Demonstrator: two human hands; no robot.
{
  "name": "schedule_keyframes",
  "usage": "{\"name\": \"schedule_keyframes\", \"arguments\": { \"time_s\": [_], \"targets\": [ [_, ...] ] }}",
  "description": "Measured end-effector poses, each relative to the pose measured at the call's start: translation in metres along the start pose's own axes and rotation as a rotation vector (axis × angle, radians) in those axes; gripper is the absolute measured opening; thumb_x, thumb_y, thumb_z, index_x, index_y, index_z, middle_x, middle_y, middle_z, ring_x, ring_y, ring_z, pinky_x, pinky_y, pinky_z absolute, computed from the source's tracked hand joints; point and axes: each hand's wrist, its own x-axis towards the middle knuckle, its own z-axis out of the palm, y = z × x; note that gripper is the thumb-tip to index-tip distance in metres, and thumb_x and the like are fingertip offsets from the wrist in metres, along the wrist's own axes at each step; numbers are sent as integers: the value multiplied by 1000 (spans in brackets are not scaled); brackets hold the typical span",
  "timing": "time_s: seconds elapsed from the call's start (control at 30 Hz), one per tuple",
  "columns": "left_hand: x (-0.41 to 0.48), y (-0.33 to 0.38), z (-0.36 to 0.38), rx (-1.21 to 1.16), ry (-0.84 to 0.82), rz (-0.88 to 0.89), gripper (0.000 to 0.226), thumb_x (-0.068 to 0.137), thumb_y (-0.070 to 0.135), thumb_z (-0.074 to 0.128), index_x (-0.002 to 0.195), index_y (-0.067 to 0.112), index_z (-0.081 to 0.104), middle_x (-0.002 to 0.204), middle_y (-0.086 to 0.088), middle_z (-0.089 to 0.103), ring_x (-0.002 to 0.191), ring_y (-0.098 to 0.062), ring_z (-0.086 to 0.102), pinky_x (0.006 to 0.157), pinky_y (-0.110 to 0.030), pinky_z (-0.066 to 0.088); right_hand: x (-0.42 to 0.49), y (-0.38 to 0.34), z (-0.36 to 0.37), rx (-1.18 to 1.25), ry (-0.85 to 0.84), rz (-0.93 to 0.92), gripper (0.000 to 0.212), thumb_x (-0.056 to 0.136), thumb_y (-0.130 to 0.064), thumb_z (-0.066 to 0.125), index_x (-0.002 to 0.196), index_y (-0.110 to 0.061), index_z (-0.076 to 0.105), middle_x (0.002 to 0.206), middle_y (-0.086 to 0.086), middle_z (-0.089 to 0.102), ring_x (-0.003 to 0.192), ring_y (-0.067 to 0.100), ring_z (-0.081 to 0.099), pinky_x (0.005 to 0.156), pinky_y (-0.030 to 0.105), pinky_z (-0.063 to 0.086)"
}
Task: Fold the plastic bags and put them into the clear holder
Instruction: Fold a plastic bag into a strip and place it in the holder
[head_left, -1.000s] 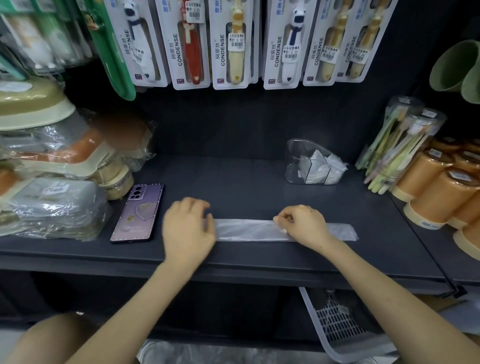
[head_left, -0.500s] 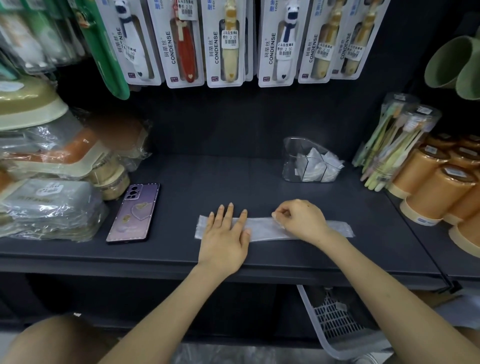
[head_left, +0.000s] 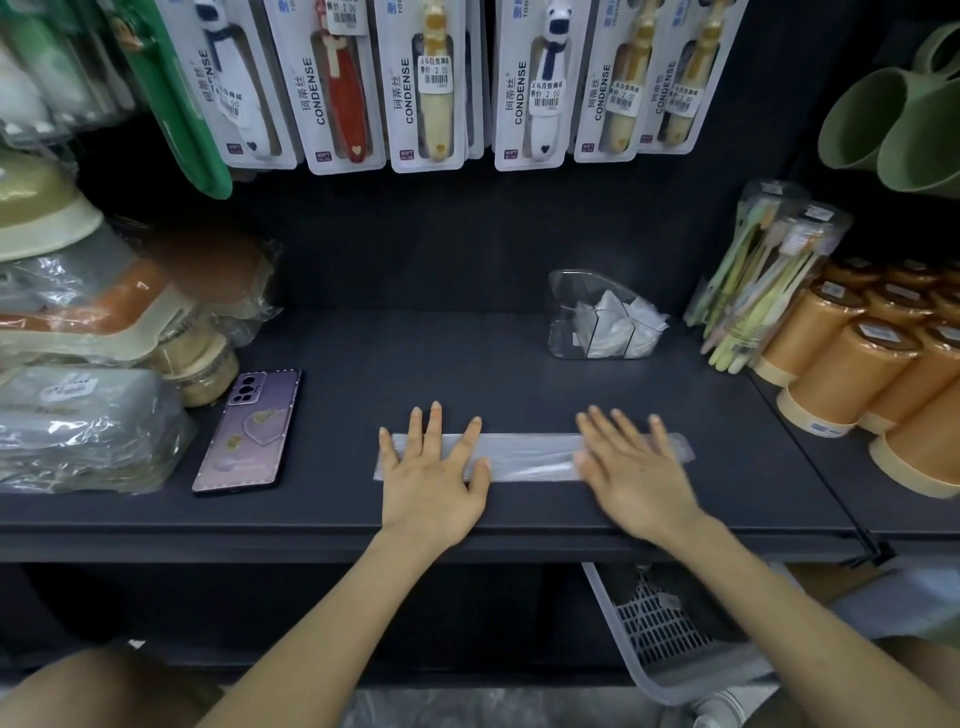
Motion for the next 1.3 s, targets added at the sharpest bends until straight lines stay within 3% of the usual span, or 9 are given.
{"name": "schedule_keyframes", "arguments": {
  "time_s": [0.13,0.37,0.5,0.63,0.77,0.9,1.0,1.13,1.3],
  "targets": [
    [0,1,0,9,-1,2,58,97,58,9,151,42,-6,161,-9,-12,147,-27,-16,116,-56,-11,-8,20,-13,-36,-26,94,112,61,-68,-41,154,-24,2,162,-4,3,149,16,-3,115,44,-16],
    [0,0,0,24,-15,-7,62,95,64,10,150,43,-6,161,-9,-13,147,-28,-16,116,-58,-8,2,-73,-5,54,19,-198,89,78,-57,-27,153,-29,10,162,3,6,149,20,0,115,46,-16],
    [1,0,0,18,-19,-4,61,95,63,9,151,43,-6,161,-9,-11,147,-29,-16,116,-58,-6,-2,-22,-2,74,-48,-44,52,101,-48,5,152,-38,2,162,-5,-3,148,14,-8,116,49,-14],
    [2,0,0,24,-20,-6,61,95,63,9,151,43,-6,161,-9,-10,147,-29,-15,115,-59,-6,-12,24,-8,80,-108,71,51,103,-46,7,152,-36,3,162,-5,-1,148,13,-7,117,49,-13],
    [7,-6,-4,32,-60,33,64,95,64,10,151,40,-9,161,-7,-11,148,-26,-15,115,-58,-8,-8,29,-21,193,228,170,72,91,-54,9,141,-17,46,145,6,46,135,25,39,114,46,13],
    [23,-25,-14,-33,-103,83,74,95,65,22,152,32,-10,162,-6,-9,148,-22,-13,116,-55,-10,-14,37,-26,140,181,220,41,89,-47,55,116,-19,67,122,3,58,115,28,49,97,38,32],
    [26,-25,-17,-26,53,130,73,93,65,30,153,26,17,161,-10,13,149,-29,6,114,-58,-5,-23,34,-27,320,152,239,14,84,-33,65,85,-22,73,110,2,57,107,27,51,92,35,37],
    [5,8,-15,-259,536,438,51,80,48,47,108,13,71,110,-7,66,103,-30,62,97,-45,45,-35,24,-26,402,182,196,9,86,-21,63,78,-17,67,94,0,58,92,23,54,79,29,39],
    [-18,44,2,-292,344,523,55,77,57,48,108,17,70,104,3,66,97,-21,61,86,-33,50,-51,16,-46,962,-13,409,11,85,-7,55,75,-8,54,64,4,64,49,15,54,47,26,40]
  ]
}}
